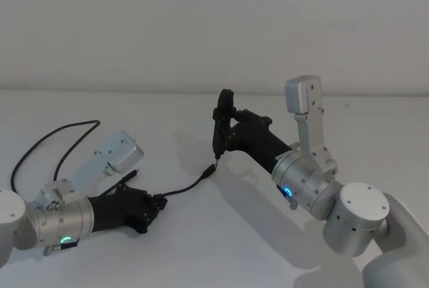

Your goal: Pick up the data cable with the one hand.

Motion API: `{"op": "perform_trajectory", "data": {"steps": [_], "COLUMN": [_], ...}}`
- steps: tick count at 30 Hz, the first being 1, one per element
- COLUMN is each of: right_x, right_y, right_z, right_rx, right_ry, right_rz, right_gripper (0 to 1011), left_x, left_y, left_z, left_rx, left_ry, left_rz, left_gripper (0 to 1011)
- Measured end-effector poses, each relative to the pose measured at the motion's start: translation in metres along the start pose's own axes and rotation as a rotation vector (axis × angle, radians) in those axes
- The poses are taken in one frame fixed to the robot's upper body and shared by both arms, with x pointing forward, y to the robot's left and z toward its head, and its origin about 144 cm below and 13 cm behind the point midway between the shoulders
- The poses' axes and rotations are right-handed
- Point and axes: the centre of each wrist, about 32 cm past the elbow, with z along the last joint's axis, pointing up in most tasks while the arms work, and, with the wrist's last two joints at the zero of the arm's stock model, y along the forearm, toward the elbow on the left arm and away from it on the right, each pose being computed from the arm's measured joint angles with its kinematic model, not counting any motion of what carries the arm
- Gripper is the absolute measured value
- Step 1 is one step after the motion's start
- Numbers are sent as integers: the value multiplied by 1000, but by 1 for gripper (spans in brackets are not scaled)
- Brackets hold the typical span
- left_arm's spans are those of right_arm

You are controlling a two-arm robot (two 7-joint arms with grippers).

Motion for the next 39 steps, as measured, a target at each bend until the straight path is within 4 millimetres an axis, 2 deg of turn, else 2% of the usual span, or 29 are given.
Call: {"op": "perform_trajectory", "data": {"steps": [39], "right_x": [4], "right_y": [4], "right_z": [-4], "right_rx": [-9], "right_ry": [-4], "right_rz": [14], "right_gripper": [275], "left_x": [0], "left_y": [0], "left_z": [0], "left_rx": [0], "left_ry": [0], "left_rz": [0], "left_gripper": [42]}}
